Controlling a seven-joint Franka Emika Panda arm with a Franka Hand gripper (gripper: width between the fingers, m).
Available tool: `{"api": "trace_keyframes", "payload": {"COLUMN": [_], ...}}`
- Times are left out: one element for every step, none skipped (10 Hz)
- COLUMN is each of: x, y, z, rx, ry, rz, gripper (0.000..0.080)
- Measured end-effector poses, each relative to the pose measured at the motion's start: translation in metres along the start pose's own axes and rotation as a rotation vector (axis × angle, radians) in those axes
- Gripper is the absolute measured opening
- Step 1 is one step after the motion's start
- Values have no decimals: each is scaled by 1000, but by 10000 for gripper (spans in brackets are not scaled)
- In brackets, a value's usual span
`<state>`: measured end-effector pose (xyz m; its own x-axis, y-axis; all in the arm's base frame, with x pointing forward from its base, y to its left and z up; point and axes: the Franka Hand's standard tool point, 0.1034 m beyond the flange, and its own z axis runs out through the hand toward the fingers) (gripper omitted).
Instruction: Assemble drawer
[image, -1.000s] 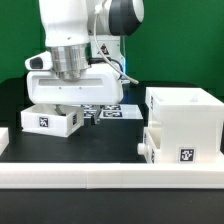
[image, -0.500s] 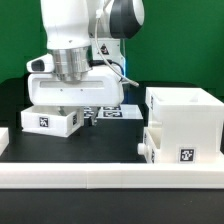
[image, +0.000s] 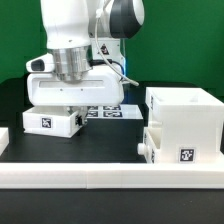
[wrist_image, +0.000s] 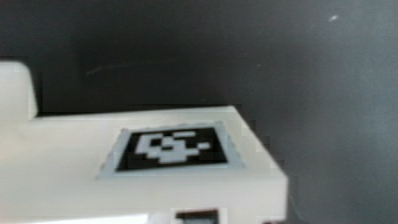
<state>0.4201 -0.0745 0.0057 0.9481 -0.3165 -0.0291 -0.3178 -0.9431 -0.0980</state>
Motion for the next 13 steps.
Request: {"api": "trace_keyframes", "payload": {"x": [0, 2, 5, 11, 17, 24, 32, 38, 48, 58, 61, 61, 61], "y": [0, -3, -8, -19, -31, -40, -45, -51, -56, -59, -63, -62, -62], "z": [0, -2, -6, -10, -14, -18, -23, -29, -34, -37, -40, -39, -38], "rx": [0, 1, 5, 13, 20, 26, 31, 40, 53, 62, 68, 68, 68], "ry": [0, 2, 3, 0, 5, 10, 15, -4, -22, -26, -38, -34, -35], "rz": [-1, -5, -16, -34, -54, -79, -110, -167, -243, -290, -312, -332, -332], "gripper": [45, 45, 45, 44, 44, 44, 44, 44, 44, 44, 44, 44, 44]}}
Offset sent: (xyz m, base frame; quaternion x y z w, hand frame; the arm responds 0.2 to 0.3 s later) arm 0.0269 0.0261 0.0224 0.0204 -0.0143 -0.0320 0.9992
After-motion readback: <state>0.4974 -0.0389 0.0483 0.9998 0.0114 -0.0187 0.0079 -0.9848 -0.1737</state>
